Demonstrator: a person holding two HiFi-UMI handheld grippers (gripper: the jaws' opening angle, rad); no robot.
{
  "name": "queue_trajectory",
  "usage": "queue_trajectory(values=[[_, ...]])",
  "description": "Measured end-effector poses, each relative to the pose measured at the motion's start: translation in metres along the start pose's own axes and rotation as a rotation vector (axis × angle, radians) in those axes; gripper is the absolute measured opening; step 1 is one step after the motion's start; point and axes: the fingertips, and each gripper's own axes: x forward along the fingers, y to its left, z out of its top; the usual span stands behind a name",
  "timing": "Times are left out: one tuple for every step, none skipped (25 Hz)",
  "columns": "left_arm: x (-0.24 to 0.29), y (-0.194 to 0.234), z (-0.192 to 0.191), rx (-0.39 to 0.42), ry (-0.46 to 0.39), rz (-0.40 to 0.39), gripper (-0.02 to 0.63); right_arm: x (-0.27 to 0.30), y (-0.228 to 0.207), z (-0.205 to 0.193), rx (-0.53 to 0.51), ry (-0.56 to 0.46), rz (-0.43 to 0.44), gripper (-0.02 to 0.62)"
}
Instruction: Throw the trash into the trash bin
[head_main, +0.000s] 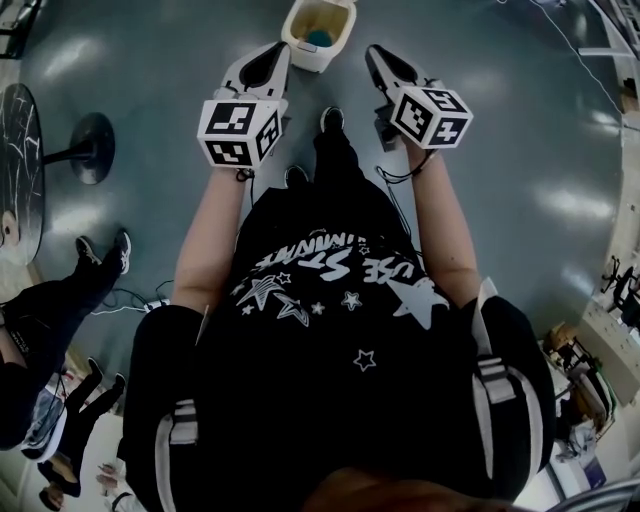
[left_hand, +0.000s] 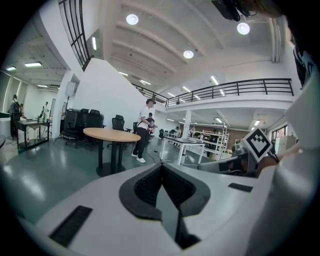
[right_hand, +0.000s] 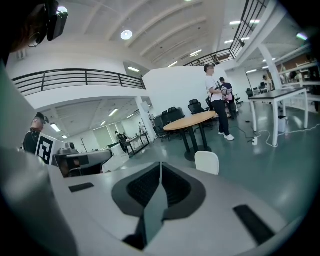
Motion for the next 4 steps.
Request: queue_trajectory(values=[[0.0002,0.0006,-0.0003,0.002,-0.001,-0.001,0.011,0.0005,-0.0008,-0.0017,0.000,0.000,-0.001,0.020],[0.0004,0.0016,-0.0007,0.002,-0.002,-0.001,0.011,0.0010,-0.0008,-0.0022,-0.001,-0.001,-0.003,0.020],[0.0005,0.0028,-0.0010,0.003,-0.003,-0.001,0.011,0.0016,-0.0005,-0.0022,-0.002,-0.002,-0.005,0.020],[0.0007,0.0042,-0.0014,0.003,-0.004,-0.001,0.011,0.0022,-0.0001,-0.0021,-0.004,-0.003,-0.008,0.020]])
